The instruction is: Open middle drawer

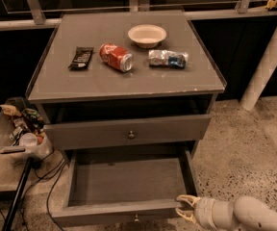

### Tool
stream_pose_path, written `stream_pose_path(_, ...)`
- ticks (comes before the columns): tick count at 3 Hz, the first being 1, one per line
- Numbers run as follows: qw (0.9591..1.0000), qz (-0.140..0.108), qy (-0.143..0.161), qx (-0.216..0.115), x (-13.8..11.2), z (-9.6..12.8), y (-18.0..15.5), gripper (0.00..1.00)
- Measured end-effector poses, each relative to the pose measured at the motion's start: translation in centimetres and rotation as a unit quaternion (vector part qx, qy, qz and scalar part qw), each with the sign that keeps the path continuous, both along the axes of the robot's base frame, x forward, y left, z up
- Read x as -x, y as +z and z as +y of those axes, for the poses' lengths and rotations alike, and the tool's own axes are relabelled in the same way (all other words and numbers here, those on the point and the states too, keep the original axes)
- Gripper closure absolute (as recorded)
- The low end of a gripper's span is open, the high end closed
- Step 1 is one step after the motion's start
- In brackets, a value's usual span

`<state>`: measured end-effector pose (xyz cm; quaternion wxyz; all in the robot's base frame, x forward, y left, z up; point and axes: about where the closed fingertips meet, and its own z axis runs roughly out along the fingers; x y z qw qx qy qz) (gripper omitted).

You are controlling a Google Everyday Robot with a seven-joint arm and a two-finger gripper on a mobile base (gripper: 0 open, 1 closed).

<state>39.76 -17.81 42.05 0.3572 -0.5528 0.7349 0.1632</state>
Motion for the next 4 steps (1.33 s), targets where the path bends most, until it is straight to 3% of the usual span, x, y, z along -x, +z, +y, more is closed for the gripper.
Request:
stream_pose_path(2, 1.0, 0.0, 0.0, 0.0, 0.0, 0.01, 0.0, 0.12)
stream_pose_path(3, 1.0, 0.0, 0.0, 0.0, 0.0, 0.01, 0.0, 0.0)
stream_pose_path(4, 1.0, 0.0, 0.0, 0.0, 0.0, 0.01, 0.0, 0.0)
